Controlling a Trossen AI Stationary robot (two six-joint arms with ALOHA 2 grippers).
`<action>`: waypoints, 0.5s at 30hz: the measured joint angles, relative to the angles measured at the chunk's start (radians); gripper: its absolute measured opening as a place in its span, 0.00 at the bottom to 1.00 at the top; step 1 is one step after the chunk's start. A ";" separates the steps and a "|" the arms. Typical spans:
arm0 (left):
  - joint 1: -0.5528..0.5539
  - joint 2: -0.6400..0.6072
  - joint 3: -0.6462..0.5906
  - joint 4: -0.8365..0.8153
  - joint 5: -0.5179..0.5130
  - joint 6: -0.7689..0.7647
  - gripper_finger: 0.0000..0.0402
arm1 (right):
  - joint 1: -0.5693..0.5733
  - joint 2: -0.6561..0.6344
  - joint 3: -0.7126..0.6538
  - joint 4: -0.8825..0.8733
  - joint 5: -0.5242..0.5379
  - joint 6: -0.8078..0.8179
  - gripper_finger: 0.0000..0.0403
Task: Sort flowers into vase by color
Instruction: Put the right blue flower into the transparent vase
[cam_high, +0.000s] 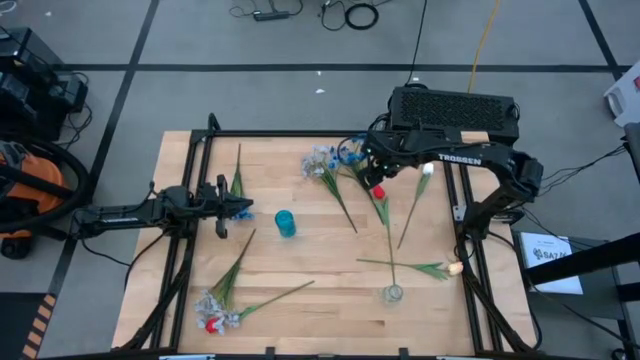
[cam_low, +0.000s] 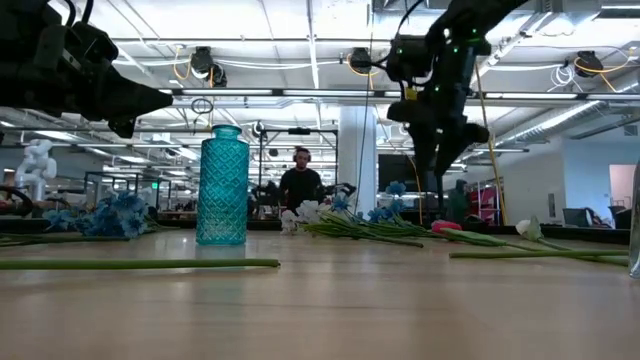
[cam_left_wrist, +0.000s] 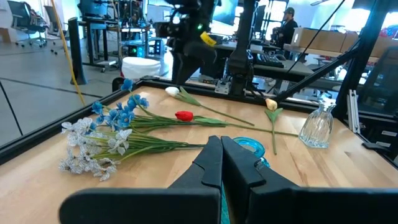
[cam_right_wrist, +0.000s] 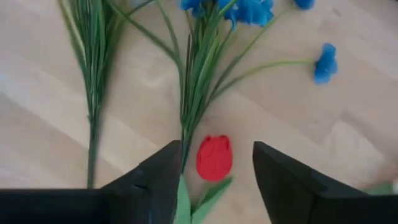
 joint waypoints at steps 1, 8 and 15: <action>0.000 0.000 0.000 0.000 0.000 0.000 0.01 | -0.006 0.013 0.000 0.008 0.000 -0.008 0.50; 0.000 0.000 0.000 0.000 0.000 0.000 0.01 | -0.014 0.164 0.014 0.065 -0.035 -0.086 0.53; 0.000 0.000 0.000 0.000 0.000 0.000 0.01 | -0.048 0.309 0.013 0.175 -0.034 -0.127 0.53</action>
